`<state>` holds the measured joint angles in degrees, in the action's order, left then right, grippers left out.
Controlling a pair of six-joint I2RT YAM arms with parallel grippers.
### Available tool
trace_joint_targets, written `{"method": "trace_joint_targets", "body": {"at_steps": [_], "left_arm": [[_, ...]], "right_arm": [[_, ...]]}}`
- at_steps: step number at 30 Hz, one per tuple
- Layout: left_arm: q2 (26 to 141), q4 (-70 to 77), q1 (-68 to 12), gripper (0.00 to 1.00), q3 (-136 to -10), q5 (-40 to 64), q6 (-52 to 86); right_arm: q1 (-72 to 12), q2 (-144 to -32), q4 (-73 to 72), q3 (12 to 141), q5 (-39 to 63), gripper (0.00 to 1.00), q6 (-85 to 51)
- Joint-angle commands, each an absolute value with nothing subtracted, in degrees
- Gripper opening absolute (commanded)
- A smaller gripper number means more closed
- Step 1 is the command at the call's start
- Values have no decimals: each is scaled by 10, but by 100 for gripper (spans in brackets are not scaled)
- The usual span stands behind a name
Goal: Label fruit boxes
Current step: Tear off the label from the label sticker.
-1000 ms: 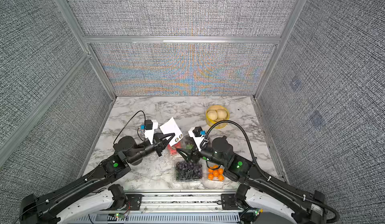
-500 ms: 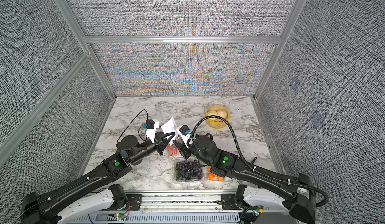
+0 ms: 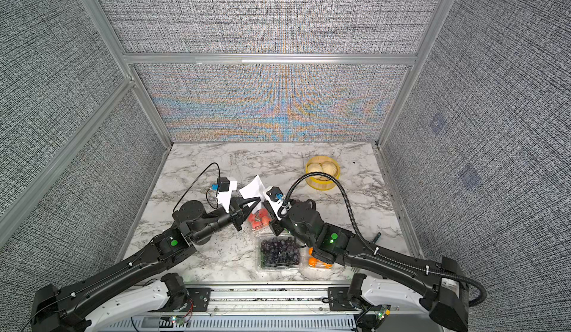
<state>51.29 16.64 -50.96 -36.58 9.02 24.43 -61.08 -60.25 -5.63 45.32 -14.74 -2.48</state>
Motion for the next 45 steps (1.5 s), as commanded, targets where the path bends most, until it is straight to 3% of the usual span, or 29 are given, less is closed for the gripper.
{"method": "trace_joint_targets", "body": {"at_steps": [1, 7, 12, 17, 20, 27, 45], "left_arm": [[512, 177, -509, 0, -366, 88, 243], [521, 176, -509, 0, -367, 68, 238], [531, 180, -509, 0, -372, 76, 239], [531, 181, -509, 0, -373, 83, 241], [527, 180, -509, 0, -372, 84, 243], [520, 177, -509, 0, -370, 86, 245], [488, 122, -509, 0, -361, 39, 245]], "right_arm": [[-608, -592, -74, 446, -140, 9, -24], [-605, -554, -110, 411, -93, 12, -35], [-606, -560, -121, 412, -93, 40, -34], [-607, -591, -130, 427, -99, 41, -32], [-608, -601, -131, 433, -120, 32, -31], [-607, -606, -125, 432, -135, 0, -34], [-602, -547, -74, 400, -165, 0, -38]]}}
